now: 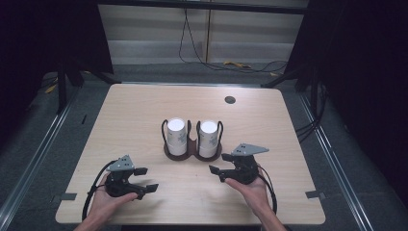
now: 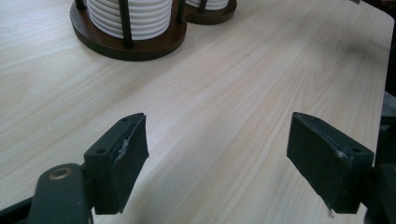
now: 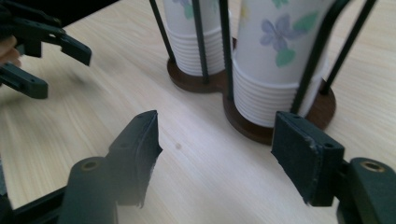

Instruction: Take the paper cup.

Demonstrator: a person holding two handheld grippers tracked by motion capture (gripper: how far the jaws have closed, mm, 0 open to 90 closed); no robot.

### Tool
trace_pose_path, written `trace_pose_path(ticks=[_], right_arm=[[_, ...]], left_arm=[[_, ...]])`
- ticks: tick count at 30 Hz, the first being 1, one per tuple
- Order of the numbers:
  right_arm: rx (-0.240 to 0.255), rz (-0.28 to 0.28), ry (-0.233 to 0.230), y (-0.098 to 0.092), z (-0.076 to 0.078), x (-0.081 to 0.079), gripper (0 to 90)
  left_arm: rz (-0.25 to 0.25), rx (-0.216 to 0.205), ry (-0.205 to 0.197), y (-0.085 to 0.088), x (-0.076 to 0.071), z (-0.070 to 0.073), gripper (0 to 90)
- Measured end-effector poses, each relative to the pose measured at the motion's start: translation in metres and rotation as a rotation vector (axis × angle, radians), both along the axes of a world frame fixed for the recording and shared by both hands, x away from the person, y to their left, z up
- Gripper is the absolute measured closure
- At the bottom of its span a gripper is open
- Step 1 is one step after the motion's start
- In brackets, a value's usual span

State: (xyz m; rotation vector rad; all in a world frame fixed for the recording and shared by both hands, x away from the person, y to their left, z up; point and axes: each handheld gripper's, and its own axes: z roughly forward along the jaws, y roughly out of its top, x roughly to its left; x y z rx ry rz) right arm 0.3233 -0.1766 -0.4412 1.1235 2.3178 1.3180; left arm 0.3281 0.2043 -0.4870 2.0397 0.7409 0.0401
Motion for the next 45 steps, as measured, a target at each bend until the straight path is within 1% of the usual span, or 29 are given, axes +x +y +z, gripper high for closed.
trace_pose_path(ticks=[1, 2, 3, 5, 6, 9, 11, 12, 14, 19, 21, 22, 25, 27, 28, 30, 31, 33, 34, 36, 37, 38, 39, 40, 41, 45], right_arm=[[0.000, 0.000, 0.000, 0.000, 0.000, 0.000, 33.5], [0.009, 0.015, -0.007, 0.004, 0.003, 0.002, 33.6], [0.009, 0.015, -0.007, 0.004, 0.003, 0.002, 33.6], [0.019, 0.034, -0.015, 0.008, 0.008, 0.004, 33.7], [0.021, 0.039, -0.019, 0.009, 0.009, 0.005, 34.2], [0.032, 0.041, -0.031, 0.010, 0.012, 0.007, 34.4], [0.046, 0.037, -0.046, 0.010, 0.018, 0.009, 34.5], [0.046, 0.037, -0.046, 0.010, 0.018, 0.009, 34.5], [0.056, 0.044, -0.052, 0.012, 0.023, 0.012, 34.5], [0.063, 0.063, -0.053, 0.016, 0.028, 0.016, 34.2], [0.059, 0.066, -0.063, 0.017, 0.031, 0.018, 34.0], [0.070, 0.062, -0.070, 0.018, 0.034, 0.020, 33.9], [0.074, 0.061, -0.084, 0.020, 0.038, 0.023, 33.8], [0.068, 0.066, -0.101, 0.022, 0.042, 0.025, 33.6], [0.078, 0.073, -0.106, 0.024, 0.046, 0.028, 33.5], [0.079, 0.079, -0.111, 0.025, 0.048, 0.029, 33.4], [0.076, 0.085, -0.120, 0.028, 0.051, 0.032, 33.4], [0.075, 0.090, -0.125, 0.031, 0.056, 0.034, 33.5], [0.075, 0.090, -0.125, 0.031, 0.056, 0.034, 33.5], [0.084, 0.101, -0.124, 0.033, 0.061, 0.038, 35.0], [0.079, 0.115, -0.117, 0.036, 0.065, 0.043, 35.3], [0.074, 0.115, -0.113, 0.038, 0.066, 0.046, 35.3], [0.074, 0.115, -0.113, 0.038, 0.066, 0.046, 35.3], [0.061, 0.129, -0.092, 0.042, 0.069, 0.053, 34.9], [0.056, 0.134, -0.086, 0.044, 0.070, 0.056, 34.7], [0.022, 0.160, -0.076, 0.053, 0.075, 0.066, 34.1]], left_arm=[[0.000, 0.000, 0.000, 0.000, 0.000, 0.000, 20.4], [-0.002, 0.002, -0.006, 0.000, 0.000, 0.001, 20.9], [-0.002, 0.002, -0.006, 0.000, 0.000, 0.001, 21.7], [-0.005, -0.005, -0.009, -0.001, -0.002, 0.002, 22.5], [-0.008, -0.001, -0.011, -0.001, -0.002, 0.002, 22.5], [-0.014, -0.003, -0.012, -0.002, -0.002, 0.002, 22.6], [-0.016, -0.001, -0.014, -0.003, -0.003, 0.002, 22.6], [-0.021, -0.002, -0.012, -0.003, -0.003, 0.002, 22.6], [-0.028, -0.001, -0.010, -0.004, -0.003, 0.002, 22.6], [-0.030, 0.005, -0.014, -0.005, -0.002, 0.001, 22.5], [-0.029, 0.005, -0.009, -0.005, -0.002, 0.001, 22.6], [-0.032, 0.001, -0.008, -0.006, -0.003, 0.001, 22.6], [-0.035, 0.003, -0.013, -0.005, -0.003, 0.001, 22.6], [-0.035, 0.007, -0.013, -0.006, -0.003, 0.001, 22.6], [-0.034, 0.012, -0.015, -0.006, -0.003, 0.001, 22.5], [-0.034, 0.011, -0.013, -0.006, -0.003, 0.001, 22.6], [-0.034, 0.016, -0.013, -0.007, -0.003, 0.001, 22.6], [-0.040, 0.026, -0.008, -0.008, -0.003, 0.000, 22.7], [-0.040, 0.026, -0.008, -0.008, -0.003, 0.000, 22.7], [-0.045, 0.029, -0.007, -0.008, -0.003, 0.000, 22.7], [-0.047, 0.029, -0.004, -0.009, -0.003, -0.001, 22.7], [-0.051, 0.027, -0.001, -0.010, -0.003, -0.001, 22.7], [-0.051, 0.027, -0.001, -0.010, -0.003, -0.001, 22.7], [-0.055, 0.030, 0.002, -0.010, -0.004, -0.001, 22.7], [-0.056, 0.033, 0.002, -0.011, -0.003, -0.002, 22.7], [-0.055, 0.033, 0.001, -0.011, -0.003, -0.002, 22.7]])
